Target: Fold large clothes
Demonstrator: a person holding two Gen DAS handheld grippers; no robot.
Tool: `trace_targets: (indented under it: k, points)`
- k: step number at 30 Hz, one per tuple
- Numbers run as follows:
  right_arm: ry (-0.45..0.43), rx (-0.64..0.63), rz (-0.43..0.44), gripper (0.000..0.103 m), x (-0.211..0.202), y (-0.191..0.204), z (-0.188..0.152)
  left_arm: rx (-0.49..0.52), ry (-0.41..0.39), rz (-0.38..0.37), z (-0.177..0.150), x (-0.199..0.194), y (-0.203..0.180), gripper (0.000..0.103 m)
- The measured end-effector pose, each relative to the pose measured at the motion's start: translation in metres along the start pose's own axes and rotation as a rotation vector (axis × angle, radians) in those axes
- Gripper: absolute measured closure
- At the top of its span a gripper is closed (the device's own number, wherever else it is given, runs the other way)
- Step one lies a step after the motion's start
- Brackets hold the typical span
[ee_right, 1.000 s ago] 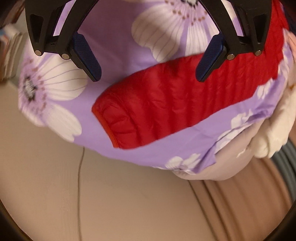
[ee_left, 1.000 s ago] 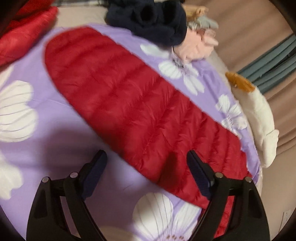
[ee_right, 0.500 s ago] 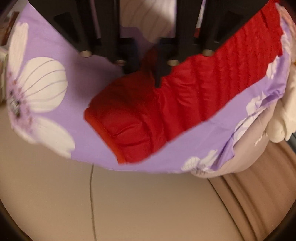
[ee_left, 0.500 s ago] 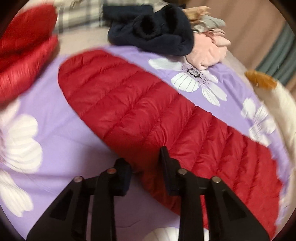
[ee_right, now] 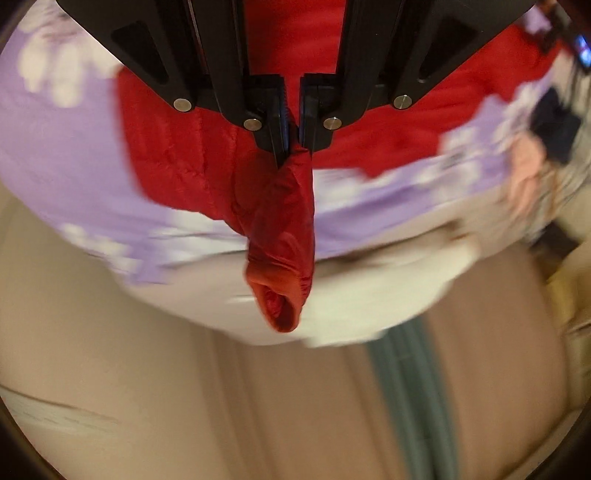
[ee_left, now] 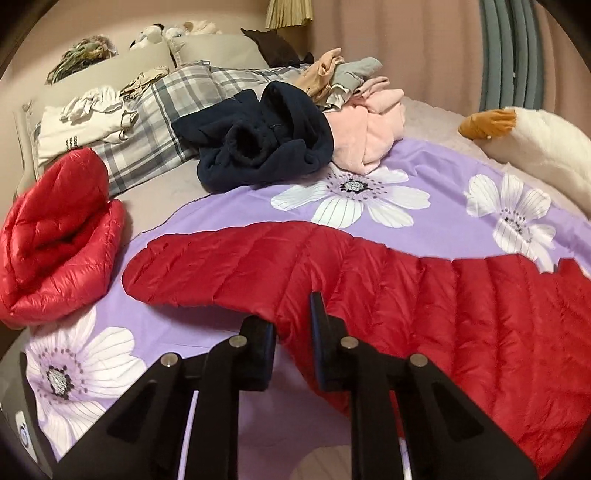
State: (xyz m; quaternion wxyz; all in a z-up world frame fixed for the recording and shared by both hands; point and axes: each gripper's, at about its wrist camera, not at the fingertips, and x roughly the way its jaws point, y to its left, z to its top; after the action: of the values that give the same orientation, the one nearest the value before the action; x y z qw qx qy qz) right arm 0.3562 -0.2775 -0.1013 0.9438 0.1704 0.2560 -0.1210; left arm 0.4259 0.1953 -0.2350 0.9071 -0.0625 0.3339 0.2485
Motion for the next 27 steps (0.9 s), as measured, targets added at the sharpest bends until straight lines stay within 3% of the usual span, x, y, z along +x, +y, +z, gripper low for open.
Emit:
trace_targets:
  k: [3,5,7,9,11,12,13,17,19,20,21,23,27]
  points:
    - [0.027,-0.115,0.140,0.097,0.003,0.084,-0.019,-0.078,0.084,-0.035,-0.006,0.009,0.016,0.082]
    - [0.057,-0.180,0.195,0.097,0.007,0.113,-0.038,-0.153,0.158,-0.065,-0.013,0.024,0.032,0.072]
    - [0.095,-0.256,0.216,0.097,0.019,0.149,-0.060,-0.219,0.201,-0.070,-0.019,0.036,0.046,0.042]
    - [0.126,-0.308,0.217,0.097,0.026,0.170,-0.081,-0.317,0.201,-0.107,-0.024,0.046,0.066,0.033]
    - [0.153,-0.335,0.198,0.097,0.030,0.185,-0.101,-0.434,0.194,-0.162,-0.025,0.054,0.086,0.035]
    - [0.162,-0.346,0.193,0.097,0.027,0.186,-0.107,-0.467,0.195,-0.167,-0.022,0.057,0.091,0.040]
    - [0.167,-0.358,0.185,0.094,0.033,0.180,-0.105,-0.477,0.203,-0.151,-0.018,0.059,0.092,0.054]
    - [0.100,-0.449,0.111,0.084,0.020,0.182,-0.106,-0.377,0.210,-0.047,-0.003,0.059,0.077,0.074]
    - [0.056,-0.456,0.114,0.056,0.001,0.178,-0.100,-0.320,0.167,-0.003,0.002,0.048,0.068,0.081]
    - [0.023,-0.456,0.108,0.032,-0.013,0.174,-0.096,-0.287,0.138,0.007,0.005,0.040,0.062,0.082]
    - [-0.020,-0.446,0.090,0.028,-0.023,0.169,-0.091,-0.262,0.113,0.011,0.007,0.034,0.058,0.084]
    - [-0.138,-0.417,0.030,0.028,-0.055,0.155,-0.080,-0.208,0.066,0.024,0.013,0.018,0.045,0.085]
    - [-0.207,-0.362,-0.072,0.028,-0.095,0.127,-0.064,-0.107,-0.038,0.036,0.025,-0.020,0.018,0.088]
